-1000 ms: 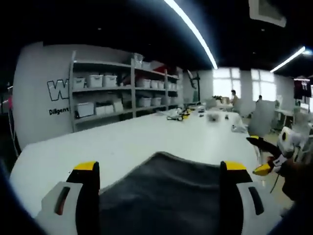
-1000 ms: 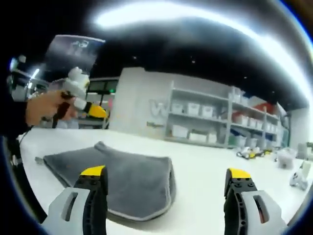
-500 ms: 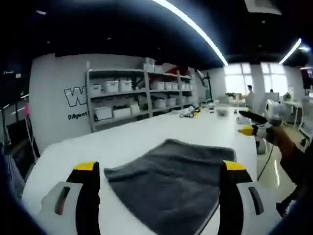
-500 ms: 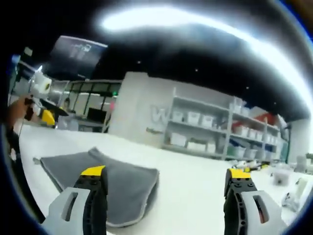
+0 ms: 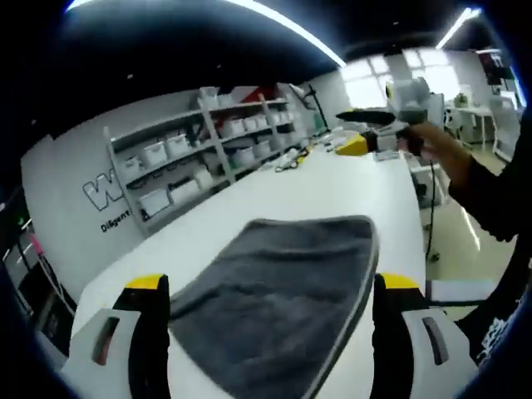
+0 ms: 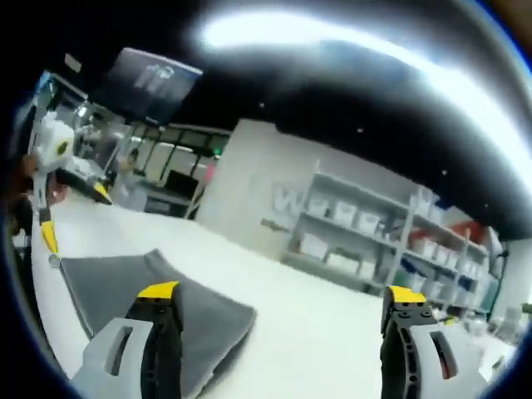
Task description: Open the folded towel by lifting each exposed corner and separating the folded layers until the towel lies flat within the target outline without major curled edges
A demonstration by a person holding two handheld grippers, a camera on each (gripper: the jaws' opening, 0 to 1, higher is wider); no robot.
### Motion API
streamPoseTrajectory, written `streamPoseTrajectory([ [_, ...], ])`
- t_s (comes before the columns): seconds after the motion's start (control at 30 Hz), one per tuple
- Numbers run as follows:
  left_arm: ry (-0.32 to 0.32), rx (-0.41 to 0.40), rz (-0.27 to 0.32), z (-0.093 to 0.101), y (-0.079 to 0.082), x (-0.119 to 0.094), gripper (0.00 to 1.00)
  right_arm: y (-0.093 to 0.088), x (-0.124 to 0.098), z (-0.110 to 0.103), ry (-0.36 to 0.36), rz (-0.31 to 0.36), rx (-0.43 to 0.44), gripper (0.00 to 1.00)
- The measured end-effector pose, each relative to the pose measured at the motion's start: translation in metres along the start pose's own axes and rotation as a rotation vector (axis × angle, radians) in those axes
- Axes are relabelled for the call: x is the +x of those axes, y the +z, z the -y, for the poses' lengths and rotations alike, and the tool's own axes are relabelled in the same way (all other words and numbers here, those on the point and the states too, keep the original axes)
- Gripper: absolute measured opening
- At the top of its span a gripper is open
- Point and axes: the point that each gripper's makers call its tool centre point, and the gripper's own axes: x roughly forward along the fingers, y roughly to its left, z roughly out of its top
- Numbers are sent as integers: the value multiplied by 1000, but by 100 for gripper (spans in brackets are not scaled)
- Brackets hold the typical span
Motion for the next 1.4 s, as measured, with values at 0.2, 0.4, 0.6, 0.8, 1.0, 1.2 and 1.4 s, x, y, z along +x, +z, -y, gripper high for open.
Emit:
streamPoseTrajectory([
  [0.2,27,83,-27,17,11,16,100,26,23,7,76,17,-67,99],
  [0.4,42,161,-45,31,27,24,100,27,58,11,262,-40,-20,100],
  [0.6,105,212,-45,33,43,31,100,40,93,21,385,-19,25,95],
  [0.8,114,235,-45,48,47,42,100,60,125,19,467,19,-25,98],
  [1.0,102,266,-79,57,35,46,100,61,157,4,551,74,-35,98],
  [1.2,91,286,-127,62,18,53,100,32,180,-6,593,35,-23,94],
  [1.4,107,346,-126,42,31,35,100,25,186,-20,603,22,0,90],
])
